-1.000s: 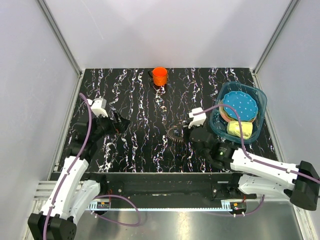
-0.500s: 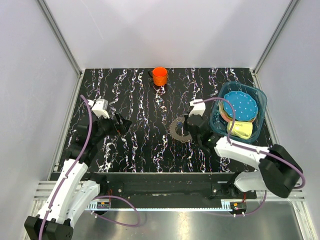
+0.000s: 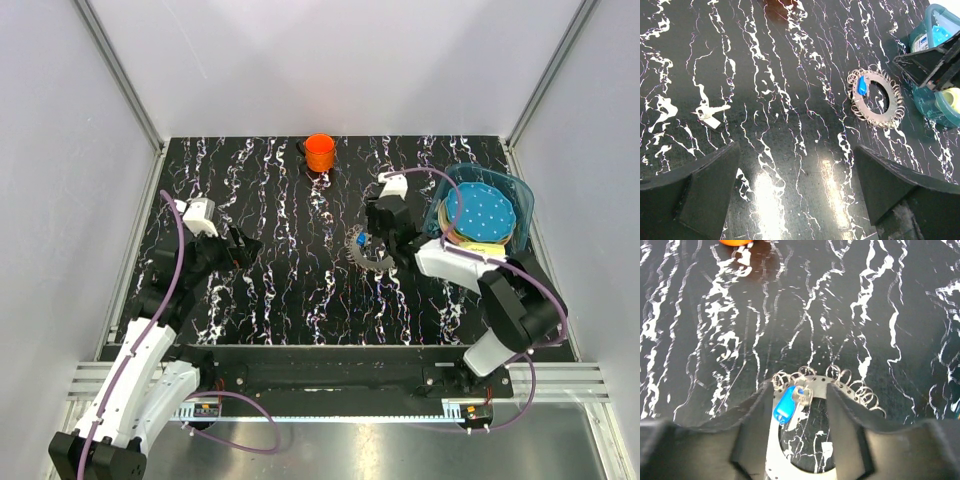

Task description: Remove the keys from the keyring

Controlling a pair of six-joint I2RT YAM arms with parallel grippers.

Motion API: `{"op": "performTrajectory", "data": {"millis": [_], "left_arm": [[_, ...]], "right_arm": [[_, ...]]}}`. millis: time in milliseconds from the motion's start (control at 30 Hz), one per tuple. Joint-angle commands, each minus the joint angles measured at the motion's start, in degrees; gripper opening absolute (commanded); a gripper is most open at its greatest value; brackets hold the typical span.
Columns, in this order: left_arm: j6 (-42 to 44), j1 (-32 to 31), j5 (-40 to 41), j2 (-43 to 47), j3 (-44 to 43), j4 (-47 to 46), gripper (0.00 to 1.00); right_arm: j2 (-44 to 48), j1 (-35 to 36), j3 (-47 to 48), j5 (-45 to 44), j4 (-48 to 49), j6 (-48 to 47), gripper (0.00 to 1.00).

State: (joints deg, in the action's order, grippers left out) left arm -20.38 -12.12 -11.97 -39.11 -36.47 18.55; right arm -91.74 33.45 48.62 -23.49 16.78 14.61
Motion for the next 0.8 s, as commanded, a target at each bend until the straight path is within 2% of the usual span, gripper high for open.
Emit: {"op": "performTrajectory", "data": {"millis": [0, 33, 67, 133, 167, 333, 433, 533, 667, 767], "left_arm": [[0.3, -0.2, 0.5, 0.2, -1.1, -1.0, 0.99], [0.3, -0.2, 0.2, 0.3, -1.1, -1.2, 0.99], [0.4, -0.2, -0.3, 0.4, -1.2, -1.5, 0.99], [0.6, -0.2, -2.3, 0.6, -1.3, -2.3, 0.99], [1.3, -0.2, -4.4, 0.5, -1.8, -2.6, 0.99], [2.6, -0.2, -6.6, 1.1, -3.8, -4.7, 0.99], [0.7, -0.2, -11.3, 1.2, -4.5, -6.8, 0.99], [-3.6, -0.2, -16.4, 3.0, -3.8, -11.1, 0.99], [-8.1, -0.2, -23.4, 6.5, -2.7, -17.6, 0.99], [-8.4, -0.2, -24.4, 8.8, -2.0, -19.9, 0.99]], "right_arm": [[8.7, 0.2, 2.5, 7.6, -5.1, 0.0, 0.63], [10.8, 0.2, 1.1, 9.7, -6.3, 0.5, 0.7], [13.0, 0.2, 0.4, 10.6, -7.5, 0.9, 0.81], [20.0, 0.2, -1.0, 14.0, -12.6, 1.8, 0.87], [24.7, 0.2, -1.3, 14.9, -14.2, 1.7, 0.99], [37.0, 0.3, 1.1, 18.5, -25.5, 5.6, 1.0], [42.5, 0.3, 3.5, 21.5, -32.8, 8.9, 1.0], [47.8, 0.3, 1.0, 28.6, -33.0, 7.0, 1.0], [53.1, 0.2, 1.0, 30.7, -34.4, 11.0, 1.0], [56.9, 0.3, 0.7, 30.3, -36.3, 12.5, 1.0]]}}
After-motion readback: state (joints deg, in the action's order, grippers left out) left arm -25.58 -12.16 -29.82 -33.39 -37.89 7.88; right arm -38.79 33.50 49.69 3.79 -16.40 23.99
